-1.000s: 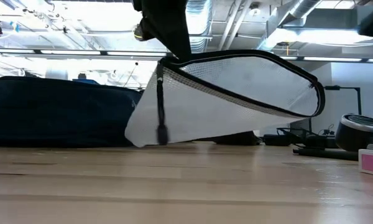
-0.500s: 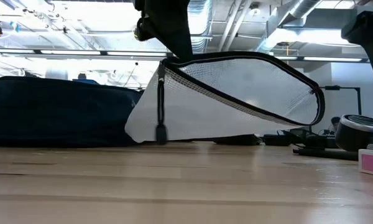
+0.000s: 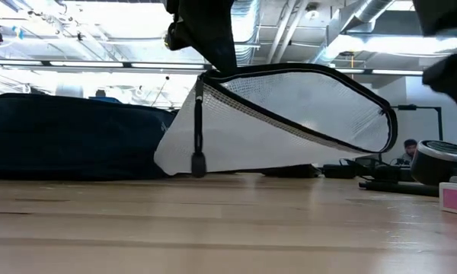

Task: Unpack backpack
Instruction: Put the white game card into the white zip bag

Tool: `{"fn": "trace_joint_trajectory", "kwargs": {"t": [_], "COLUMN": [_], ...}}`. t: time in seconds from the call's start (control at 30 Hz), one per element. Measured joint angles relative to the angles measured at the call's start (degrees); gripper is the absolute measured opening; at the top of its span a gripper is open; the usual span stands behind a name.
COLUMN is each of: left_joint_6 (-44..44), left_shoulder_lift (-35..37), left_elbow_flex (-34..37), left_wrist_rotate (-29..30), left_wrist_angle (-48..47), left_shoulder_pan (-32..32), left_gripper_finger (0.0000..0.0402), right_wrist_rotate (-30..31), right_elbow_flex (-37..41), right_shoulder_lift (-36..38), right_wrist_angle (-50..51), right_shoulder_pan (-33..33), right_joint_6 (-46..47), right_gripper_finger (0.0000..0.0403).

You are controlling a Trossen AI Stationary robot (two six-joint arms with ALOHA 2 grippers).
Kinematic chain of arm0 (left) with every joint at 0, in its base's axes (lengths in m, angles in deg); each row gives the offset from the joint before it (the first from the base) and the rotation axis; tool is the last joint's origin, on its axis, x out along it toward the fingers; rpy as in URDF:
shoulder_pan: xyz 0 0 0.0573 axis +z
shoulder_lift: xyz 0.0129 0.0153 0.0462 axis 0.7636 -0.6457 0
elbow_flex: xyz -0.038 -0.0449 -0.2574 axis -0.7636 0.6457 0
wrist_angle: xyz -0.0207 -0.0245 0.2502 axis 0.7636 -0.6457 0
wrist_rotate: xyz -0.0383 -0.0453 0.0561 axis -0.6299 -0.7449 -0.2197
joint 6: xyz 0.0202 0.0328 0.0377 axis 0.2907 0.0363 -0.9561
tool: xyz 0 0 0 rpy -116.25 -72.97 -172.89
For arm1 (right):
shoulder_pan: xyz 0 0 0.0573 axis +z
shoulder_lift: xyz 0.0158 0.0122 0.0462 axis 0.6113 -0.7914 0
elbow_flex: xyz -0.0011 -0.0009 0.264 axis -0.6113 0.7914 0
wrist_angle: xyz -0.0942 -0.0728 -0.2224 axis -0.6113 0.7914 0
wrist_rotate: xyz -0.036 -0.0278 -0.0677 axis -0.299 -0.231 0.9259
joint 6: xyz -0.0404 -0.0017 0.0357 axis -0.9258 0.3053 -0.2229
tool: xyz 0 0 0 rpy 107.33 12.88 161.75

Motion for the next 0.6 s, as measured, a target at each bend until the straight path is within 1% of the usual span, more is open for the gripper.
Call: {"fn": "trace_joint_trajectory", "kwargs": {"t": [0.13, 0.4, 0.5, 0.6], "left_joint_6": [0.0, 0.0, 0.0, -0.2], "left_shoulder_lift": [0.0, 0.0, 0.0, 0.0], "left_elbow_flex": [0.0, 0.0, 0.0, 0.0], "left_wrist_rotate": [0.0, -0.1, -0.1, -0.1], "left_wrist_angle": [0.0, -0.1, -0.1, -0.1], "left_shoulder_pan": [0.1, 0.1, 0.1, 0.1], "left_gripper_finger": [0.0, 0.0, 0.0, 0.0], "right_wrist_rotate": [-0.4, -0.6, -0.4, -0.4], "right_elbow_flex": [0.0, 0.0, 0.0, 0.0], "right_shoulder_lift": [-3.6, -5.3, -5.4, -5.3], "right_wrist_angle": [-2.0, -2.1, -2.0, -2.1], "right_shoulder_pan": [-0.1, 0.0, 0.1, -0.1], "right_joint_6": [-2.0, -2.1, -1.2, -1.2], "right_gripper_finger": [0.04, 0.0398, 0.038, 0.0342]}}
